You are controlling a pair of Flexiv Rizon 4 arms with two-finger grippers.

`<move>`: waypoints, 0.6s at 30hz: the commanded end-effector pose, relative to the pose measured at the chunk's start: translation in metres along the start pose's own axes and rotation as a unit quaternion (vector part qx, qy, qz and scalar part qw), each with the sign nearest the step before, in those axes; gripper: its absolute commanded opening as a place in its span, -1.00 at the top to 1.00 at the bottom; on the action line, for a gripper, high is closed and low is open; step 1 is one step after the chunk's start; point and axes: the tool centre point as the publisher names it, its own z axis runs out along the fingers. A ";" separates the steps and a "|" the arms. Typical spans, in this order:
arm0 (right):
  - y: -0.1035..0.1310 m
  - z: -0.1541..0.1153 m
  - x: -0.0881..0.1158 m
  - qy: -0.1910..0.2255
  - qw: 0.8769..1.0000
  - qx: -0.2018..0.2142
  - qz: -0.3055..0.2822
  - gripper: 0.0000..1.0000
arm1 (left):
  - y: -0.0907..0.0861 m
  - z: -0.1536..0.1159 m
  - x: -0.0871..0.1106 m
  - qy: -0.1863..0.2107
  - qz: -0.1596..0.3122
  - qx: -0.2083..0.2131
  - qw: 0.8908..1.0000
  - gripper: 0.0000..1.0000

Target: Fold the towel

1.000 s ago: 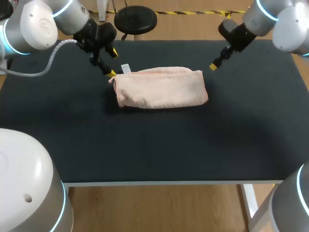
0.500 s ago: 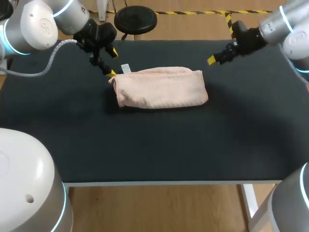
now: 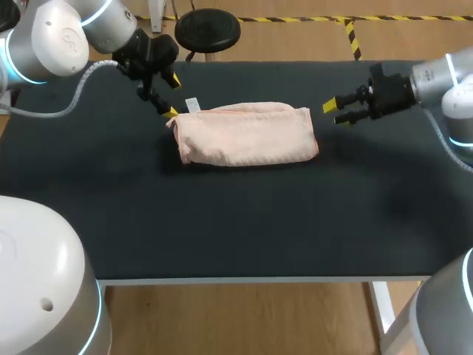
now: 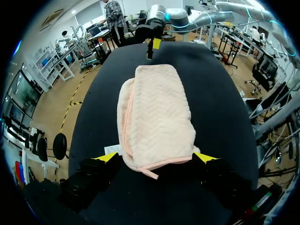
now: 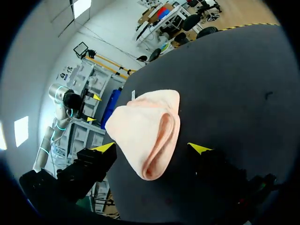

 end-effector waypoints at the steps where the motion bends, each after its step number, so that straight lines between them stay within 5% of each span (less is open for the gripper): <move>1: 0.000 0.003 -0.004 -0.011 1.000 0.008 0.004 -1.00 | 0.001 0.001 0.000 0.000 0.001 0.002 1.000 -1.00; 18: -0.004 0.035 -0.020 0.005 0.996 0.069 0.062 -1.00 | 0.001 0.001 0.000 0.000 0.001 0.002 1.000 -1.00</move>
